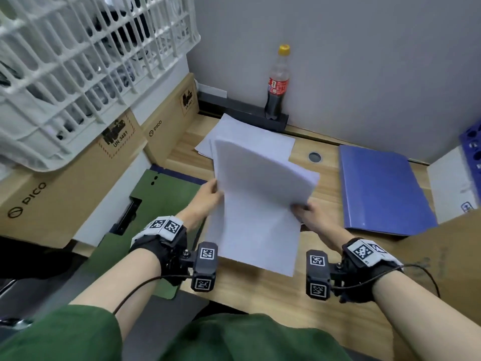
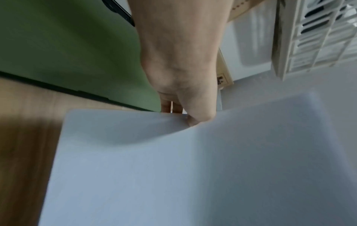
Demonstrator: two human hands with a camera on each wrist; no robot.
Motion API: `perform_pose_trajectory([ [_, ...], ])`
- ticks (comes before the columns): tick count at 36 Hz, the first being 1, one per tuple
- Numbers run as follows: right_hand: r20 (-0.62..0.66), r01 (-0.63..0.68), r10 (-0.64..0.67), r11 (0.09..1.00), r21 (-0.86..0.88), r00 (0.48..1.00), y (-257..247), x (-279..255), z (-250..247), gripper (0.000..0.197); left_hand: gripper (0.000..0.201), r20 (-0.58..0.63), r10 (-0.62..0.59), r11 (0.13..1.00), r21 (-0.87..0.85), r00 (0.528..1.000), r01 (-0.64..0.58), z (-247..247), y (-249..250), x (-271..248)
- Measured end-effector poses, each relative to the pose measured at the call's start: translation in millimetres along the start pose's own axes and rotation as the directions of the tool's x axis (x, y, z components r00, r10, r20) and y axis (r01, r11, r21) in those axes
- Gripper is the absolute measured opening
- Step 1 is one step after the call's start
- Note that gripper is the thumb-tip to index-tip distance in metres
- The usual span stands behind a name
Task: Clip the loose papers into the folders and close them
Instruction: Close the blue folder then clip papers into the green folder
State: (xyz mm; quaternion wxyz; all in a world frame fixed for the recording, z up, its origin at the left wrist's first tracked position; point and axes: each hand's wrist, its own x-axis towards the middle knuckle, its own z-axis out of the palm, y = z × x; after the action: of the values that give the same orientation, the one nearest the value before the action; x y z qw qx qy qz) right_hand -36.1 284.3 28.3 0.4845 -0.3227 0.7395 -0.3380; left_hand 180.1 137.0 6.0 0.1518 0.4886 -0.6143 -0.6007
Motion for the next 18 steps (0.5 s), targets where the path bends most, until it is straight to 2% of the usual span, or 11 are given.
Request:
perform_pose_trajectory([
  [3, 0.039, -0.079, 0.078, 0.997, 0.000, 0.996, -2, 9, 19, 0.017, 0.038, 0.011, -0.027, 0.998, 0.056, 1.000, 0.026, -18, -9, -2],
  [5, 0.070, -0.125, 0.125, 0.992, -0.011, 0.990, -2, 15, 31, 0.020, 0.034, -0.005, -0.055, 0.997, 0.056, 0.998, 0.055, -31, -17, -4],
  [9, 0.111, -0.224, 0.223, 0.975, 0.002, 0.969, -5, 23, 65, 0.023, 0.029, -0.117, -0.112, 0.989, 0.083, 0.987, 0.122, -67, -43, -6],
  [14, 0.142, -0.312, 0.311, 0.950, -0.011, 0.940, -7, 36, 110, 0.022, 0.041, -0.323, -0.215, 0.947, 0.161, 0.921, 0.278, -116, -79, -12],
  [18, 0.147, -0.398, 0.395, 0.918, -0.010, 0.907, -9, 44, 141, 0.018, 0.043, -0.406, -0.283, 0.925, 0.125, 0.869, 0.359, -144, -99, -19],
])
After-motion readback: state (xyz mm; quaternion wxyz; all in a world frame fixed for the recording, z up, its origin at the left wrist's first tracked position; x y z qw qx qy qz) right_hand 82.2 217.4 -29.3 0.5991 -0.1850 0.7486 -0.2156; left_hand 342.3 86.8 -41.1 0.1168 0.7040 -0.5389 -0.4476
